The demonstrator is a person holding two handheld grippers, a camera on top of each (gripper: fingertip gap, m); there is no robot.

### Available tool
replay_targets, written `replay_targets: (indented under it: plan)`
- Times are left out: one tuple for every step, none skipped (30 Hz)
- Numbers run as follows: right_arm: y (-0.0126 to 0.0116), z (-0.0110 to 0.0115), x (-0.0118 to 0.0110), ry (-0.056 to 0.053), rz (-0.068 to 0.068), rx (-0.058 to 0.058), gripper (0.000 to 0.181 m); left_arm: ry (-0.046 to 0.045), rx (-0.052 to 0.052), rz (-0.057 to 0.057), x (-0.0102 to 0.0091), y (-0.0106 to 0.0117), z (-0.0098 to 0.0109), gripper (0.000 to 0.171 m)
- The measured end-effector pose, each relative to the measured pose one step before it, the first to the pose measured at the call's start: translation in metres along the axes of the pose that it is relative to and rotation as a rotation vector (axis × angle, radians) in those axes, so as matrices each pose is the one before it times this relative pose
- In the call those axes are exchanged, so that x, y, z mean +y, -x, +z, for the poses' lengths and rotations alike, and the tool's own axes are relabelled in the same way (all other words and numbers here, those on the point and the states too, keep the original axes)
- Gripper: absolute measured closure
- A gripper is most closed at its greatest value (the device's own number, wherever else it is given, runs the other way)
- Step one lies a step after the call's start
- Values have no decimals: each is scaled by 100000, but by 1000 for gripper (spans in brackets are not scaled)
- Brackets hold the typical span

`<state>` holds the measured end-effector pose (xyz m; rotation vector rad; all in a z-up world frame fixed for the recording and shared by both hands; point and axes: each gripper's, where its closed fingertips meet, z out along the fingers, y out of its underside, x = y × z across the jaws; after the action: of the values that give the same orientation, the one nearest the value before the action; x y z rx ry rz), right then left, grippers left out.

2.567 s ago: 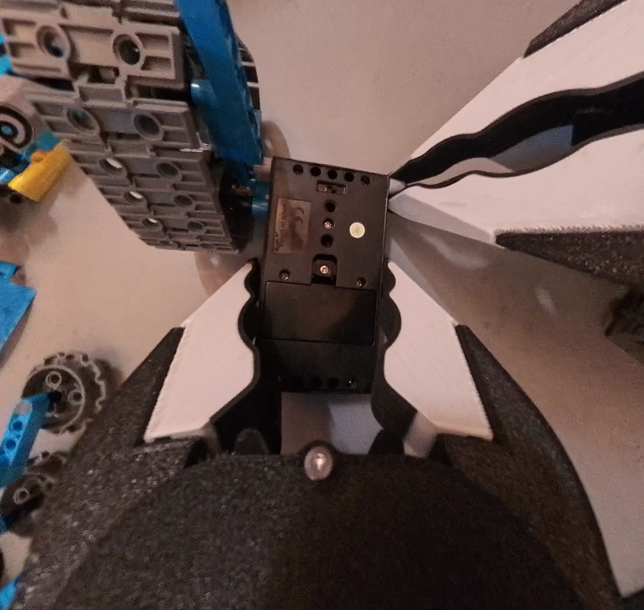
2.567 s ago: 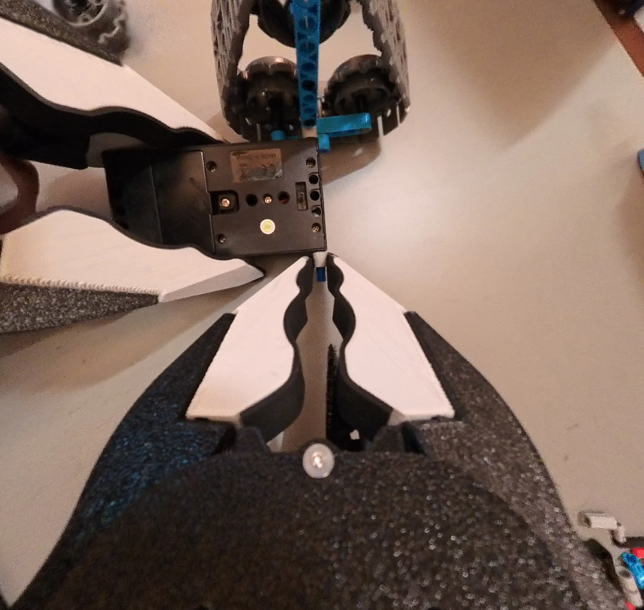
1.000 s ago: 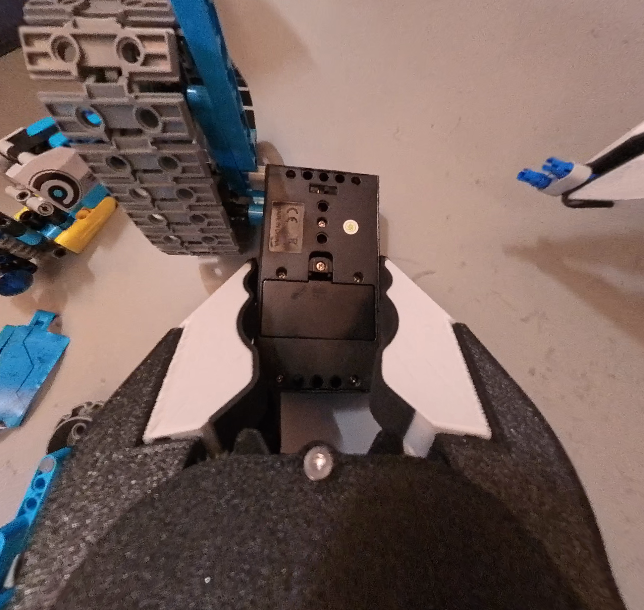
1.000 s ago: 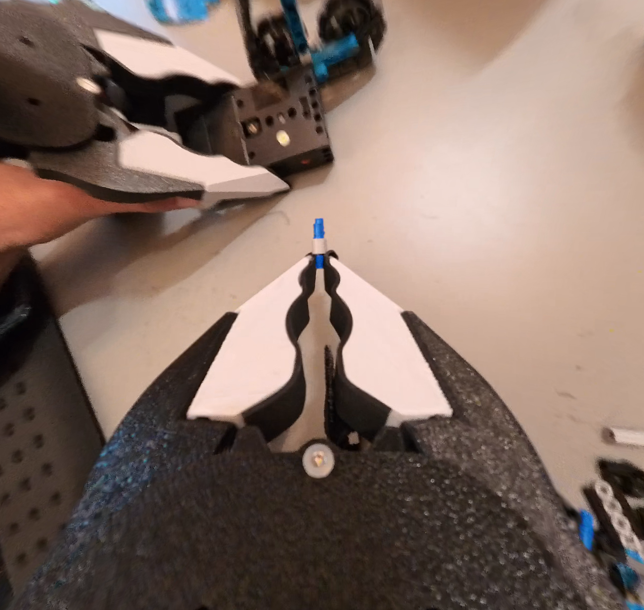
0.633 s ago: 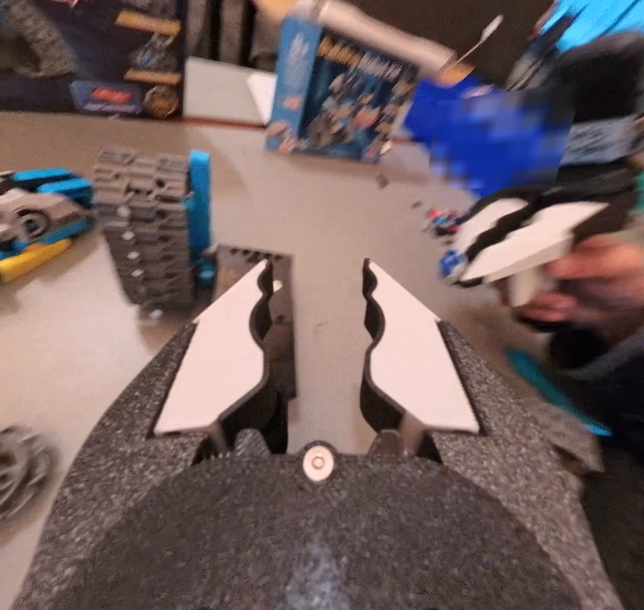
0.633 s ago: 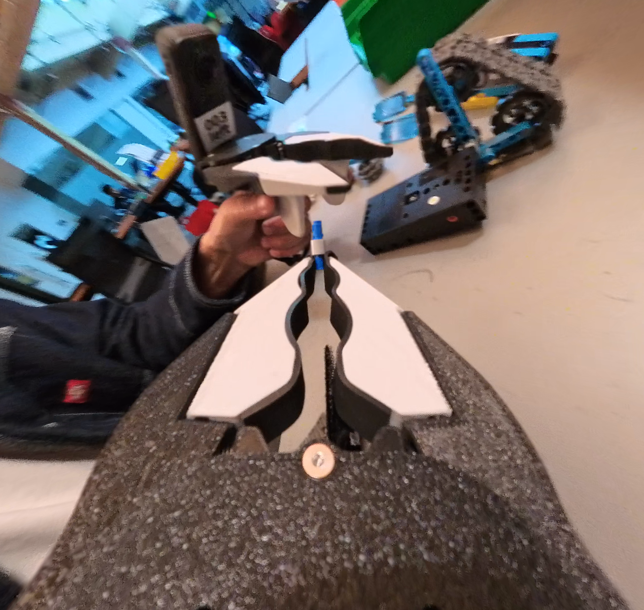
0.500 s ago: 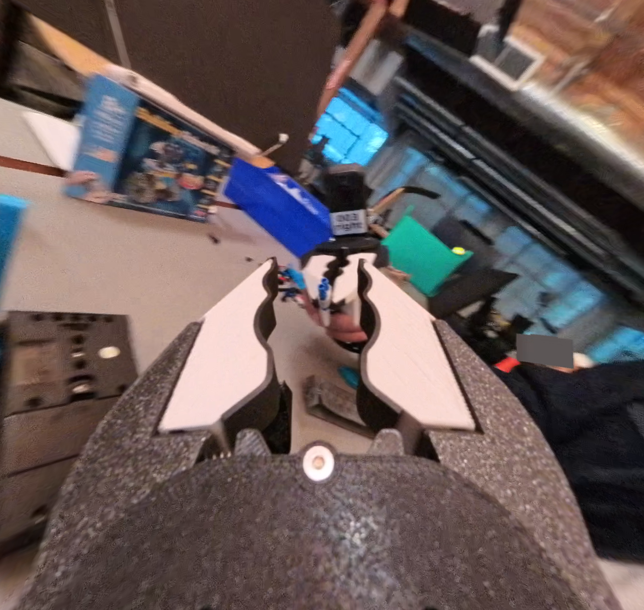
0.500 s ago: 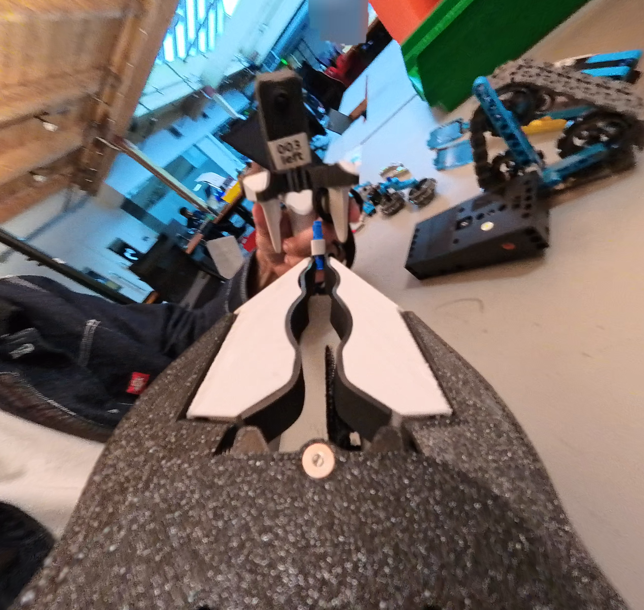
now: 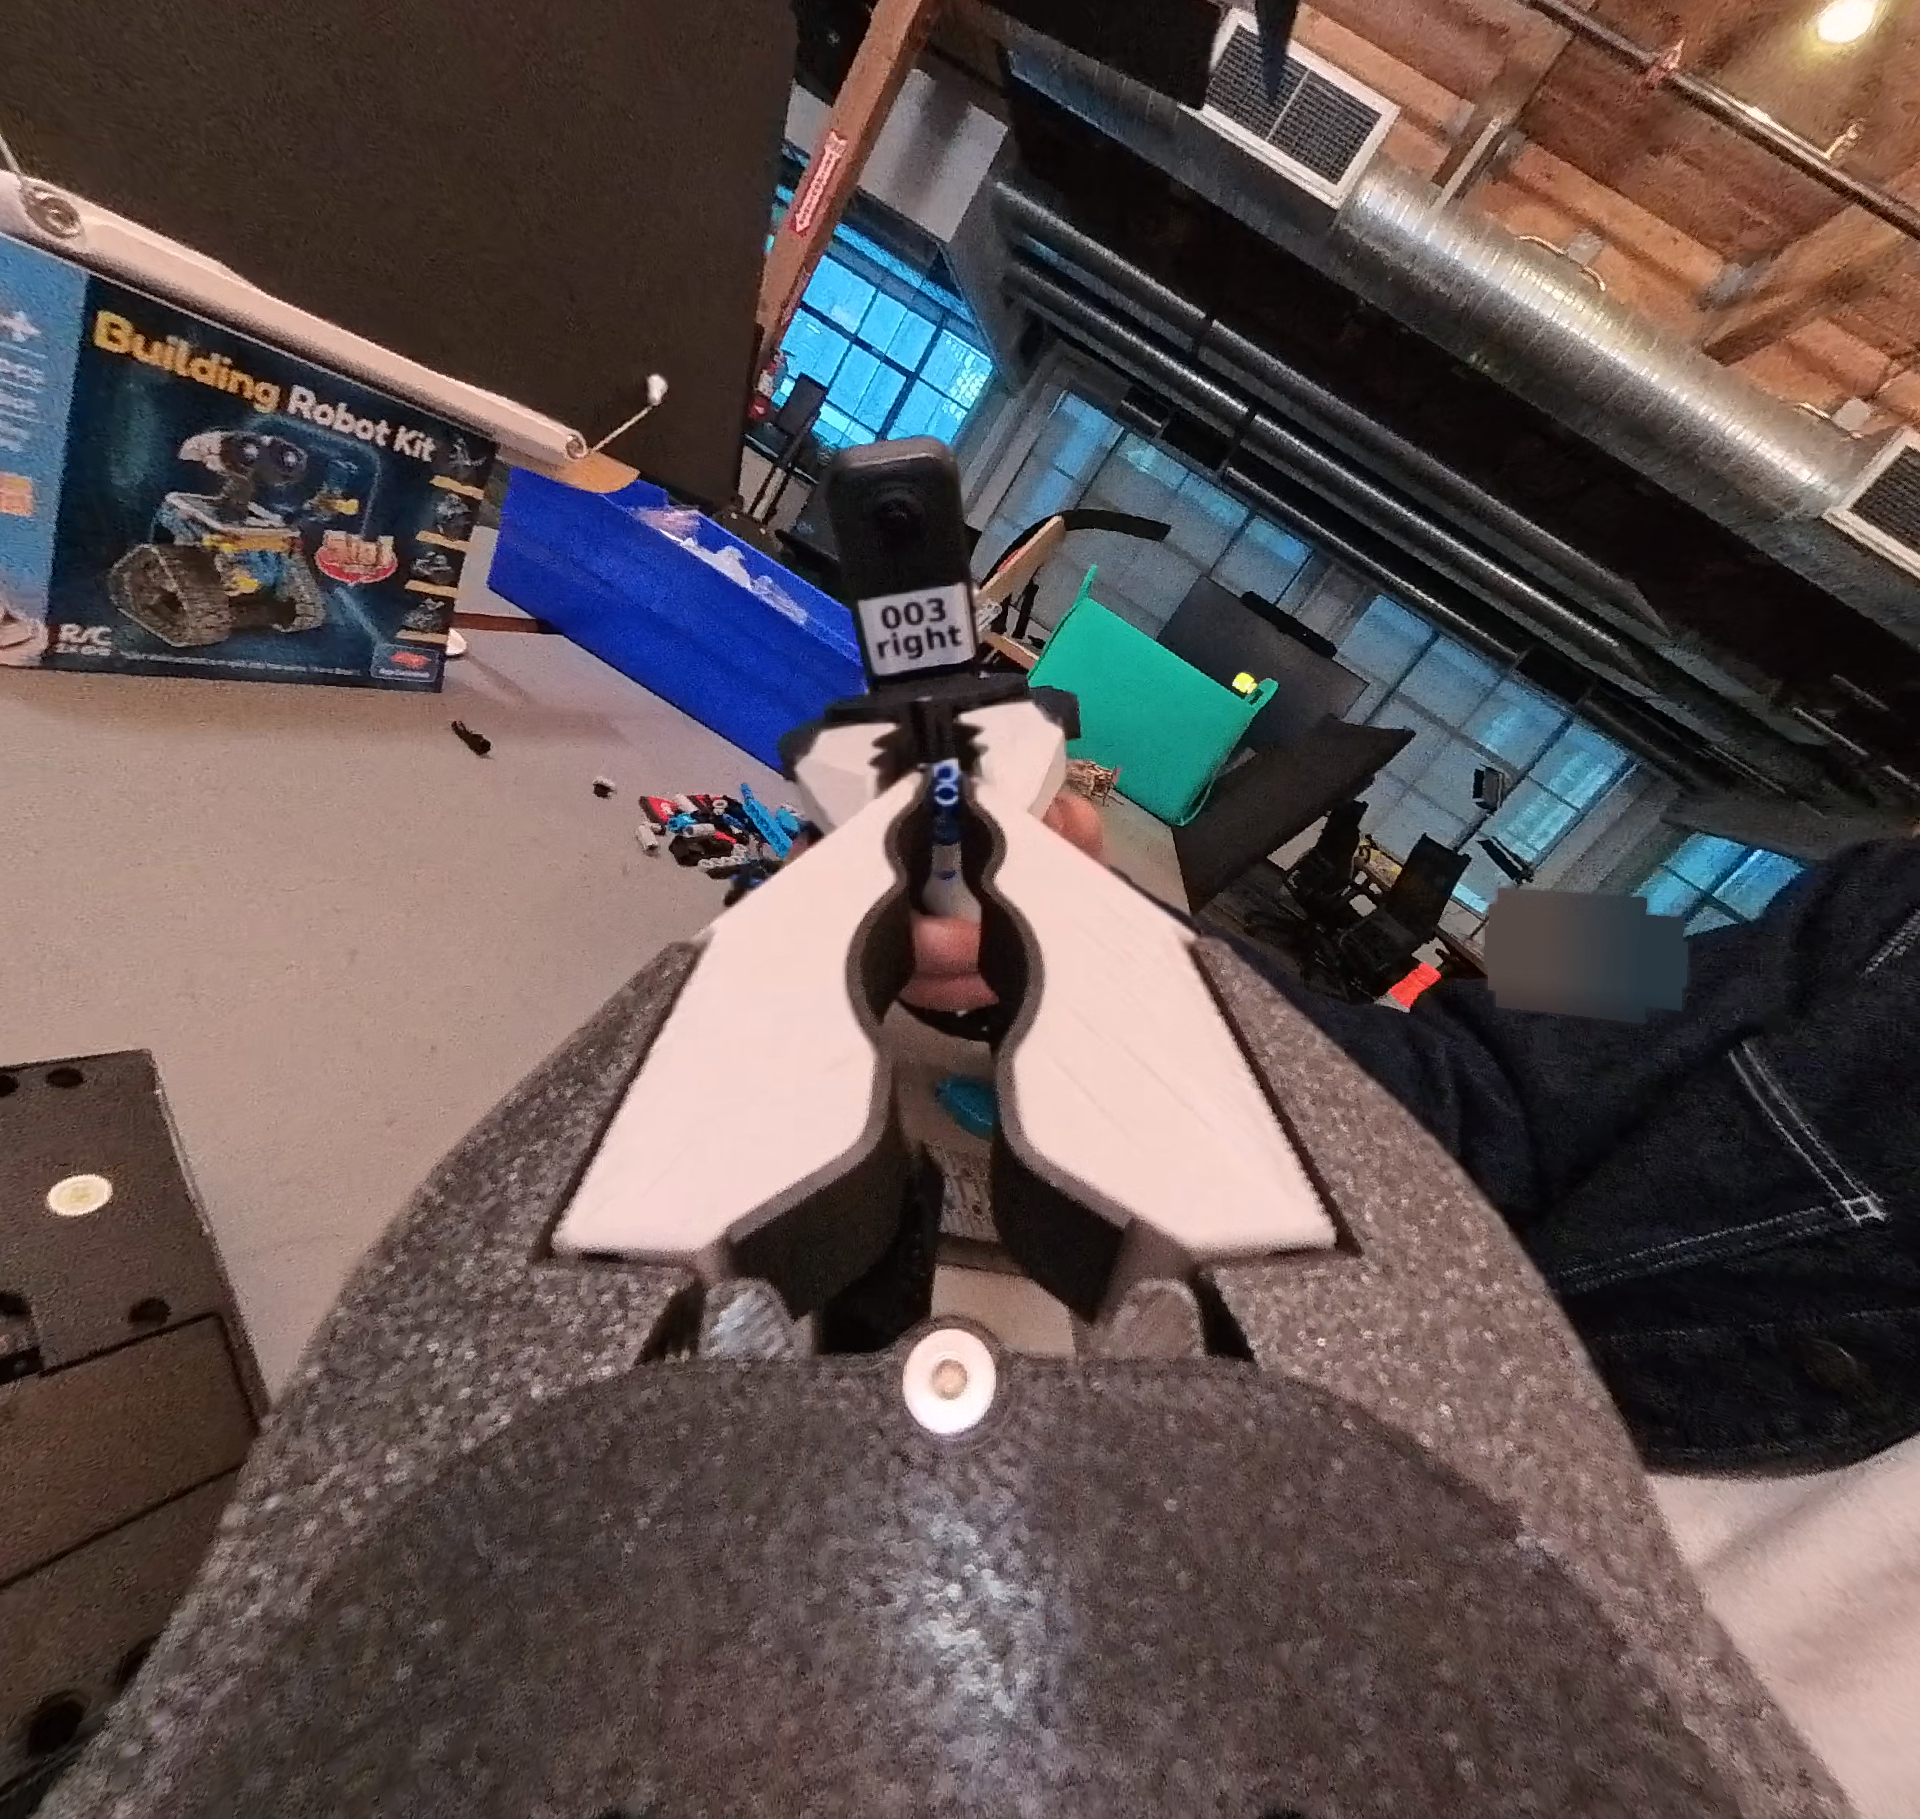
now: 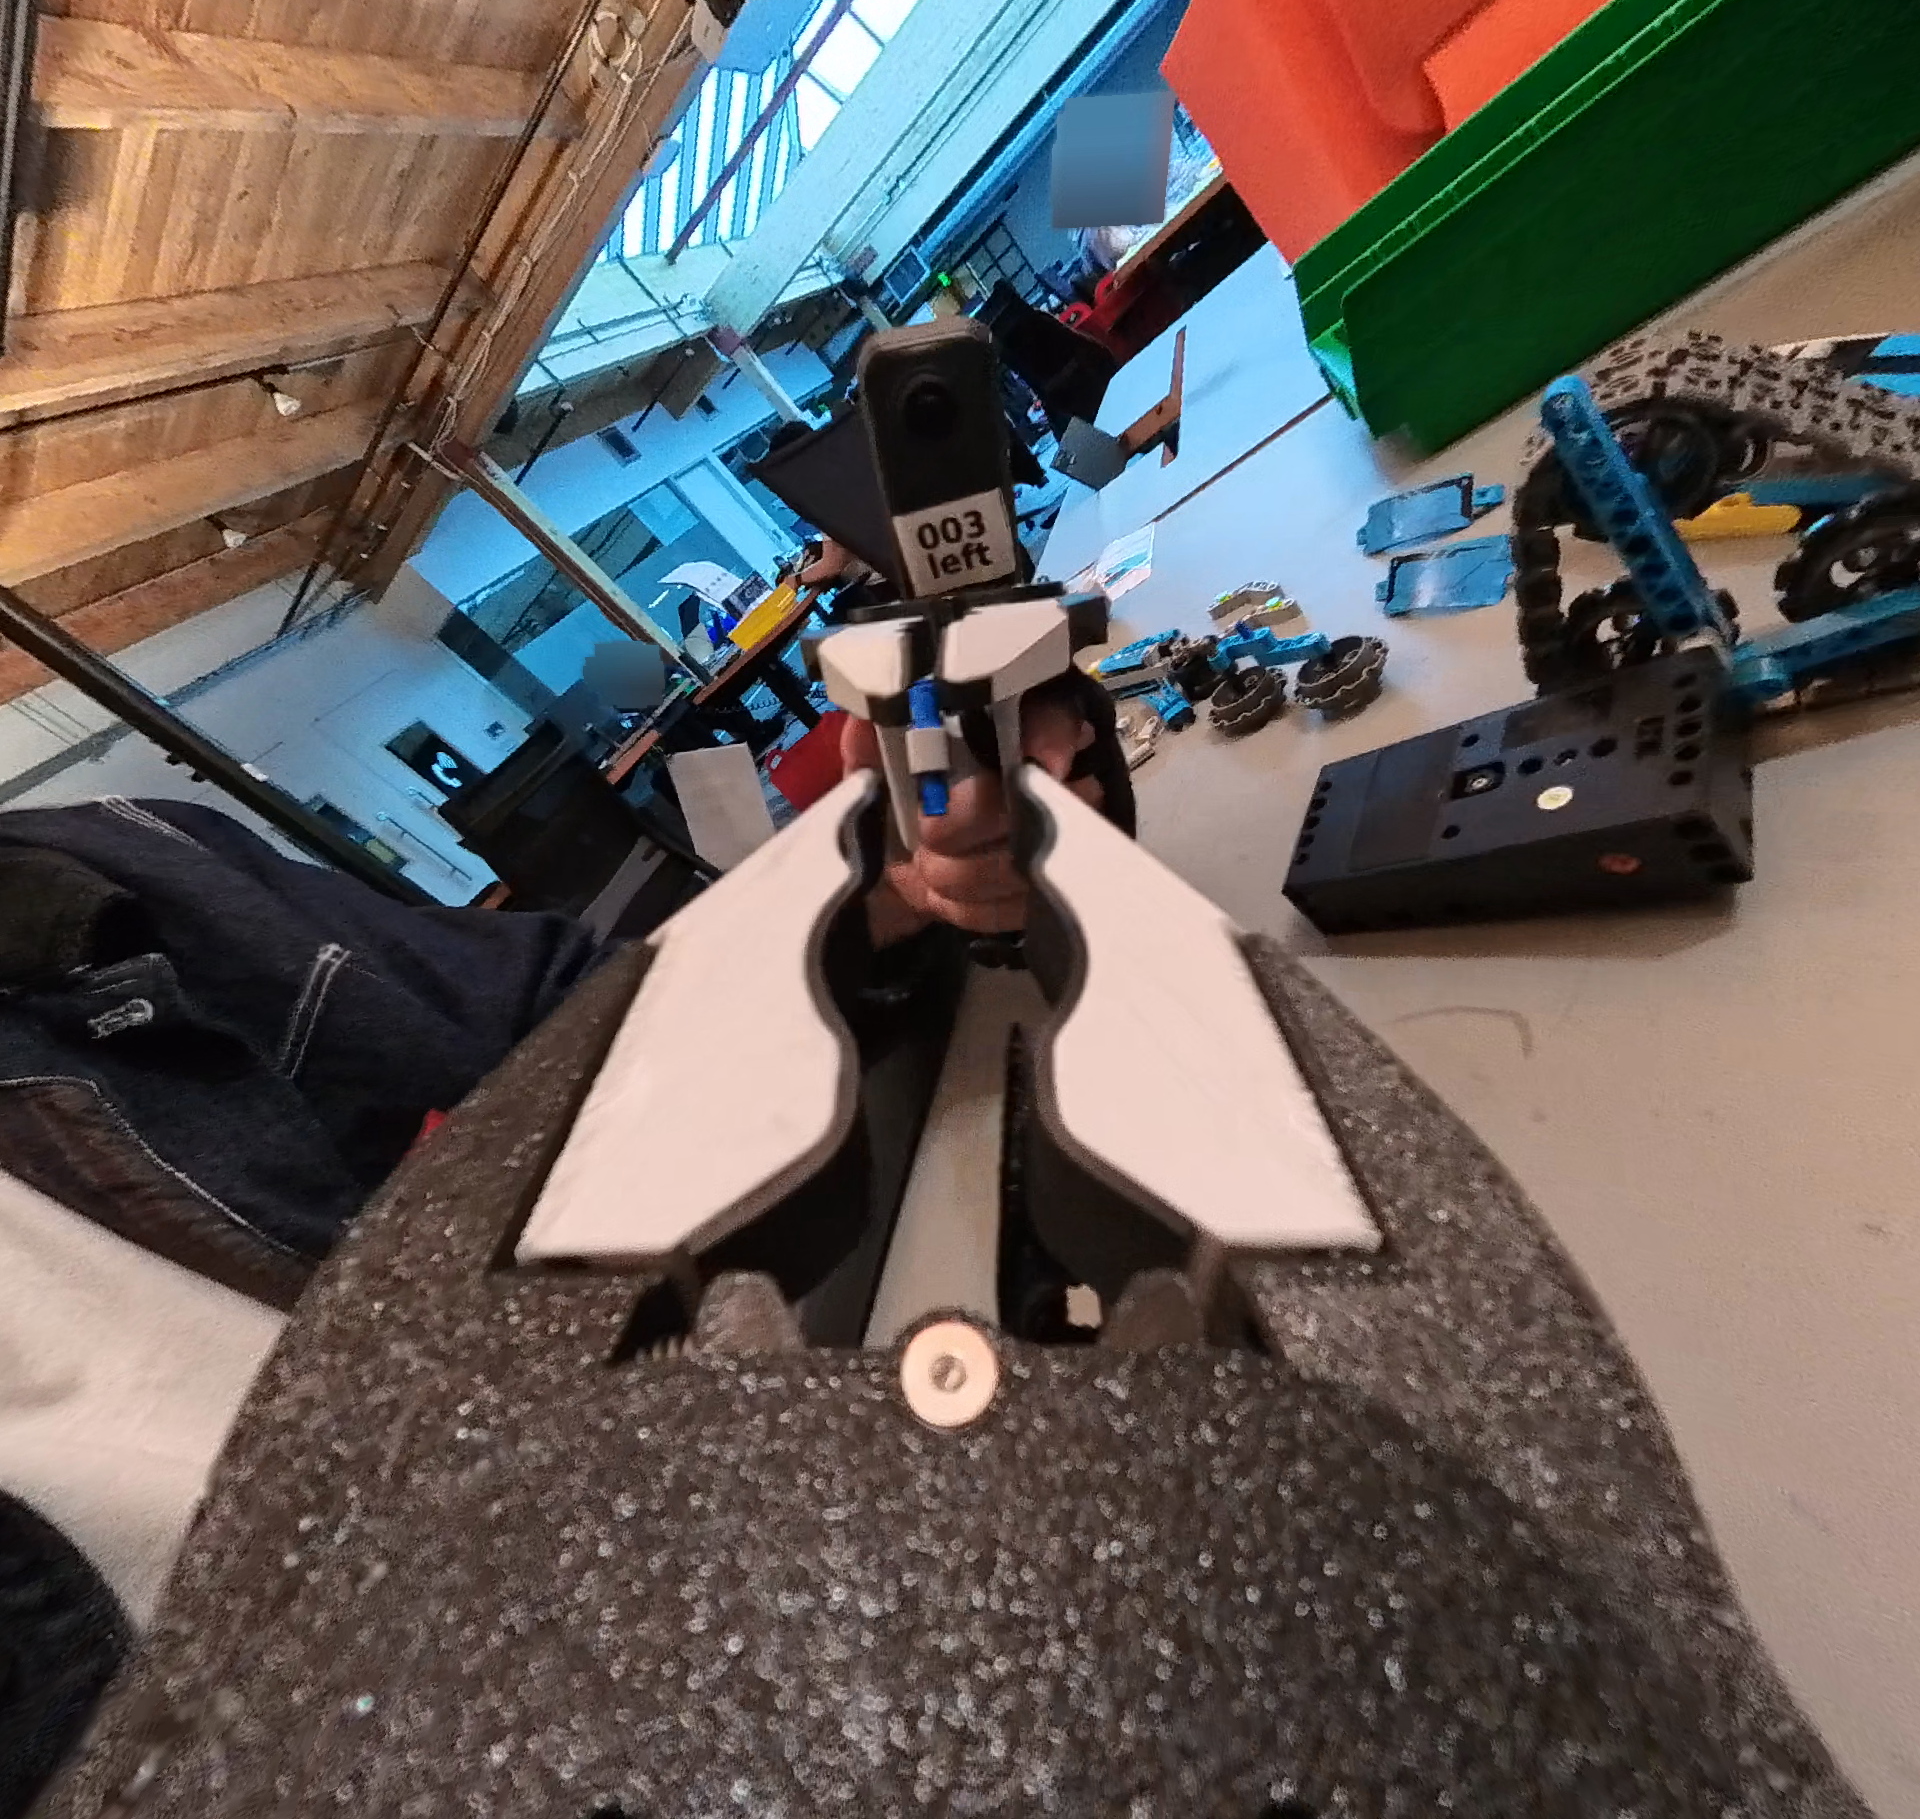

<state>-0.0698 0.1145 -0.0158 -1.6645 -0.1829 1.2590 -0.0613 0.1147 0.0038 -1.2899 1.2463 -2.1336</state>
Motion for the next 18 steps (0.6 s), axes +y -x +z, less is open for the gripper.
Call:
replay_targets:
  plan:
    - [225,52,231,1955,-1011,-445,158,79,397,305,29,-98,49,170]
    - [148,127,304,2250,-1726,159,158,710,-543,342,151,81,65,170]
    - [-143,147,84,628,-2040,2055,157,1218,-571,126,224,86,90,170]
    - [-131,158,-23,23,-1319,1601,158,1072,-103,90,191,17,111,170]
    - [149,128,-66,-154,-813,-430,164,1377,399,199,243,-72,120,170]
    - [14,34,18,51,-1110,434,170,969,141,509,187,-55,94,169]
    - [-14,-5,206,1117,-1319,336,176,168,-233,670,48,-30,14,170]
    - [40,-45,113,671,-859,-140,176,596,-149,745,102,-65,-12,170]
    - [9,-62,9,82,-16,6,176,-37,-482,1630,-10,-60,33,170]
    - [310,-62,87,332,190,-2339,176,-71,-88,2245,10,-177,58,171]
    - [-7,-87,133,433,-107,-402,176,102,-466,1668,62,-88,98,171]
    - [-181,-108,160,719,-498,1149,176,72,-841,589,105,120,106,171]
    - [99,-99,107,375,1433,-828,176,-390,676,-1109,31,7,86,171]
    - [71,-96,129,912,1992,-1225,176,-347,760,-1436,40,8,84,171]
    - [-369,-136,166,459,671,1373,176,474,-1168,-127,156,240,95,171]
    - [-58,-75,135,257,2284,-1343,176,232,-877,-305,103,187,74,171]
    - [30,-71,-22,-576,541,-972,176,-379,-264,-203,-13,16,38,171]
    - [68,-31,4,-180,375,-508,176,-1420,-540,857,-215,-46,15,171]
